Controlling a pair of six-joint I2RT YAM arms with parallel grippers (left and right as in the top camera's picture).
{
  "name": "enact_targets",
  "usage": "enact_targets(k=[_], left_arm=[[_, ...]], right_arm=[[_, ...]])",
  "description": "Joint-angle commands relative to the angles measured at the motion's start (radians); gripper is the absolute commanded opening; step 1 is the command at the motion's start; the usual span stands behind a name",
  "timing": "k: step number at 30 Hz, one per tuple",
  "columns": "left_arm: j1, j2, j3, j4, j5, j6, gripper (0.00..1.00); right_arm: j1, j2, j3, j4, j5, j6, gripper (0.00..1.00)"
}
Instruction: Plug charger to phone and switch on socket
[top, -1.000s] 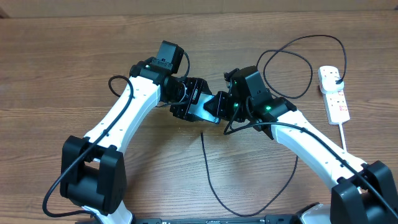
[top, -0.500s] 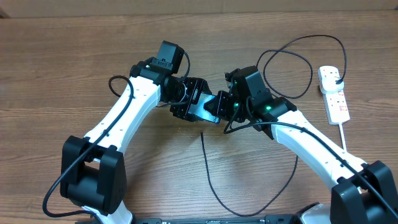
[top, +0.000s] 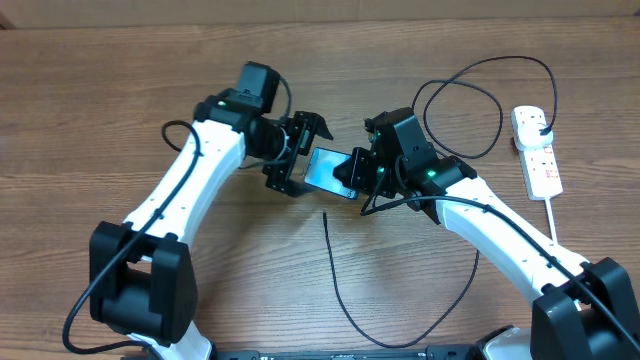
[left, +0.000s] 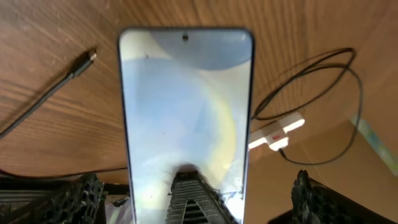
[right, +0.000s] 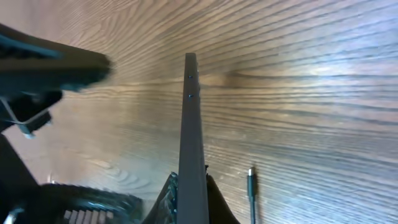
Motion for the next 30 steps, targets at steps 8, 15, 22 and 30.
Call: enact_targets(k=[8, 15, 22, 30], left_arm=[[0.092, -0.031, 0.002, 0.003, 0.067, 0.213, 1.0], [0.103, -0.031, 0.002, 0.059, 0.064, 0.257, 1.0], [0.103, -0.031, 0.002, 0.108, 0.058, 0.27, 1.0], [0.103, -0.031, 0.002, 0.155, 0.057, 0.208, 1.0]], right_arm=[[-0.082, -0.002, 0.016, 0.013, 0.035, 0.071, 0.04], [-0.161, -0.002, 0.016, 0.013, 0.014, 0.372, 0.04], [-0.219, -0.002, 0.016, 0.034, -0.112, 0.683, 0.04], [-0.231, -0.002, 0.016, 0.151, -0.257, 0.911, 0.04]])
